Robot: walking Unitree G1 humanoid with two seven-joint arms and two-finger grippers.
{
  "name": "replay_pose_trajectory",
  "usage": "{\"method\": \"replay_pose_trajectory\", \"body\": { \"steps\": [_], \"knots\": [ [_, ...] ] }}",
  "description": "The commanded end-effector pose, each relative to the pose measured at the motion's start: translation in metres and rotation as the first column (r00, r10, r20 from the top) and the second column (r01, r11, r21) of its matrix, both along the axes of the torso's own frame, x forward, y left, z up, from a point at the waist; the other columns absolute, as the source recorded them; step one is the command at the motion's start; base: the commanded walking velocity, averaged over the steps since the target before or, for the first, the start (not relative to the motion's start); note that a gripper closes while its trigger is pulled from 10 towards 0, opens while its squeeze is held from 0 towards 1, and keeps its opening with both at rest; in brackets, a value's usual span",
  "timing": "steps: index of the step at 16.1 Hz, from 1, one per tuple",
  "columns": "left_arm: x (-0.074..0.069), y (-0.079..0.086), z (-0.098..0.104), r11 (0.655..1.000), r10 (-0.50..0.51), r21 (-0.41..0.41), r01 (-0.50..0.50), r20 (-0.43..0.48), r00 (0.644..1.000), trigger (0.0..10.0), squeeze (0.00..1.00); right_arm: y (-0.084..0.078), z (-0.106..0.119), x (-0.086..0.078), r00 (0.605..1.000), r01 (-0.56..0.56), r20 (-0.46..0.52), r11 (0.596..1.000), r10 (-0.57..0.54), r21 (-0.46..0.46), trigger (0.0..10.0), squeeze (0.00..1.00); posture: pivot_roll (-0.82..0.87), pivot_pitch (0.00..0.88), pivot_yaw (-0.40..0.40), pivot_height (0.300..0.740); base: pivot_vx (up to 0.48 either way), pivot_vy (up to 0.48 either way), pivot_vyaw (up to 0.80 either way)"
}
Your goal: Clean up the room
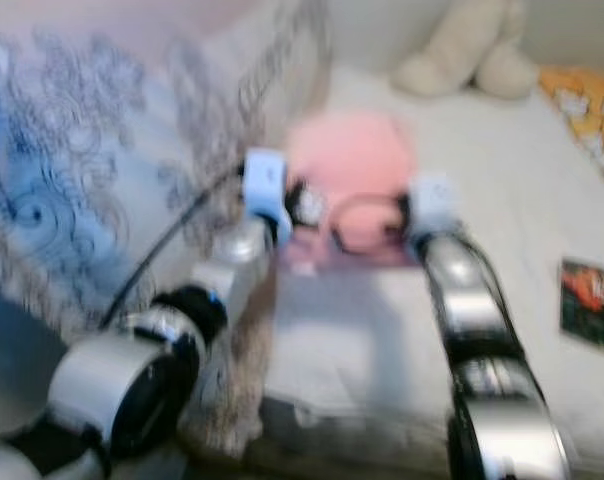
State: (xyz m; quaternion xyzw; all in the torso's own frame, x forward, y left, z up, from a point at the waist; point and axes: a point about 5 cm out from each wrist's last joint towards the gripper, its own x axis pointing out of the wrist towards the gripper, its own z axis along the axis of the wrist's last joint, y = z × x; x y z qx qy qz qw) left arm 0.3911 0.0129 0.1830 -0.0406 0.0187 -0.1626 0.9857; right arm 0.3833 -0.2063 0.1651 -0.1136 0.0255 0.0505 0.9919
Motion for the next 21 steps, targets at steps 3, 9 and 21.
{"method": "replay_pose_trajectory", "body": {
  "steps": [3,9,21],
  "knots": [
    [-0.003,-0.018,0.013,0.999,-0.004,-0.038,0.004,0.015,1.0,10.0,0.0,-0.019,-0.019,-0.008,0.996,0.053,-0.073,0.998,-0.054,-0.02,10.0,0.0,-0.02,0.152,-0.004,0.74,0.0,0.0,0.0],
    [-0.003,-0.018,0.013,0.999,-0.004,-0.038,0.004,0.015,1.0,10.0,0.0,-0.019,-0.019,-0.008,0.996,0.053,-0.073,0.998,-0.054,-0.02,10.0,0.0,-0.02,0.152,-0.004,0.74,0.0,0.0,0.0],
    [-0.029,-0.016,-0.064,0.995,-0.073,0.053,0.087,-0.224,0.972,10.0,1.0,-0.011,-0.099,-0.032,0.894,0.222,-0.41,0.973,-0.179,0.06,10.0,1.0,-0.06,0.322,-0.066,0.74,0.0,0.0,0.0]
  ]
}}
